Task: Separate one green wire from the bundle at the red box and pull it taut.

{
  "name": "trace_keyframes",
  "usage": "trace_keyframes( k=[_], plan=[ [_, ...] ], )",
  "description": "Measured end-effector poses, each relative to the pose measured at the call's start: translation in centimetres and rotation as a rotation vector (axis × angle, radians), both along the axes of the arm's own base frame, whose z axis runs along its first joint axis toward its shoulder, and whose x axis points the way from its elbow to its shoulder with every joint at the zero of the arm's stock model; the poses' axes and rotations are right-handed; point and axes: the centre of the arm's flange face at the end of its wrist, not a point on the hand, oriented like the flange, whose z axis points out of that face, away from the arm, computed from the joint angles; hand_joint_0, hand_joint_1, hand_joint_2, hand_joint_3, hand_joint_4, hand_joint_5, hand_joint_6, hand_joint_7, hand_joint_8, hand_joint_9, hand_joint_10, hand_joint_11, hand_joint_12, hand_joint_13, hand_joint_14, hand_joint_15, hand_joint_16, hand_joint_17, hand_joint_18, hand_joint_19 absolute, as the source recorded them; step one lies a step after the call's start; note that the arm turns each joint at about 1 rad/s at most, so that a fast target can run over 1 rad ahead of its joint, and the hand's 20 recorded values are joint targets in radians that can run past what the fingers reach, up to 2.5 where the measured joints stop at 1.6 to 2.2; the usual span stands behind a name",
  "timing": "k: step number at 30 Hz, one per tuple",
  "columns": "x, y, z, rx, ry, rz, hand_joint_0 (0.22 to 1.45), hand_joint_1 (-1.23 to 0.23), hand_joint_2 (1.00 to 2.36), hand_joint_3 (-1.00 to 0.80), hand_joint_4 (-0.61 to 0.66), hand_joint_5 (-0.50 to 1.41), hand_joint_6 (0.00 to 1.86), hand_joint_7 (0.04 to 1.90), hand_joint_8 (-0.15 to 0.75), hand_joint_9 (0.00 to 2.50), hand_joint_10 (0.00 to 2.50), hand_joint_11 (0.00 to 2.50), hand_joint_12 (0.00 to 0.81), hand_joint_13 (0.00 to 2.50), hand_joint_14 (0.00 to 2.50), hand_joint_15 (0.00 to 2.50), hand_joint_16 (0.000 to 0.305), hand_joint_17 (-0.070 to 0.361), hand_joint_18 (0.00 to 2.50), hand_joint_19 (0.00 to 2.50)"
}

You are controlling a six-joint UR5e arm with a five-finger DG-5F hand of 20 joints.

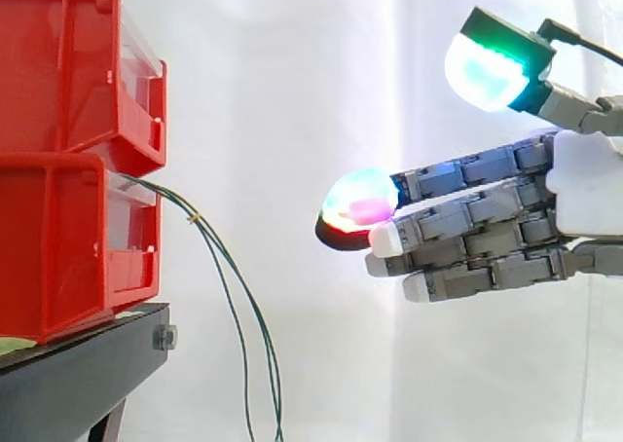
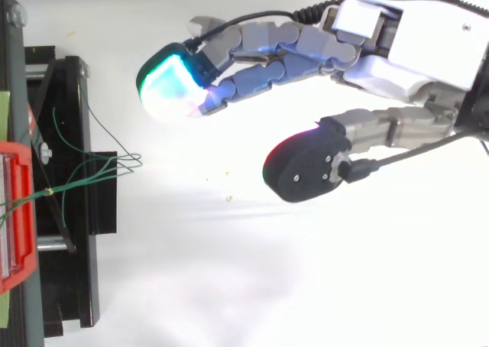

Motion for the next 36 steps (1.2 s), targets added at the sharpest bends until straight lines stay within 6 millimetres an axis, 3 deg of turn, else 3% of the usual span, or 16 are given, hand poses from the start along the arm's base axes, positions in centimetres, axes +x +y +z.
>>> trace_keyframes(
  k=[5,12,17,25,36],
  plan=[
    [0.4,0.2,-0.5,-0.008,-0.017,-0.006,0.53,-0.69,1.0,-0.5,0.24,-0.19,0.5,0.8,0.253,0.54,0.01,0.2,0.335,0.21,0.0,0.04,0.051,0.116,0.26,0.26],
    [0.8,0.2,-0.4,-0.046,-0.037,-0.025,0.54,-0.77,1.0,-0.5,0.23,-0.2,0.5,0.81,0.242,0.56,0.01,0.24,0.335,0.29,0.0,0.07,0.05,0.112,0.34,0.3],
    [0.9,0.2,-0.3,-0.079,-0.043,-0.041,0.54,-0.77,1.0,-0.5,0.23,-0.2,0.5,0.81,0.241,0.57,0.01,0.25,0.334,0.31,0.0,0.08,0.049,0.111,0.37,0.31],
    [1.9,0.2,-2.8,-0.045,-0.03,-0.051,0.53,-0.75,1.0,-0.5,0.23,-0.2,0.5,0.81,0.241,0.58,0.01,0.26,0.336,0.34,0.0,0.1,0.049,0.111,0.39,0.34],
    [3.3,-0.3,-4.0,-0.059,-0.027,-0.06,0.53,-0.75,1.0,-0.5,0.23,-0.19,0.5,0.81,0.244,0.6,0.01,0.27,0.338,0.35,0.0,0.11,0.049,0.11,0.4,0.35]
  ],
)
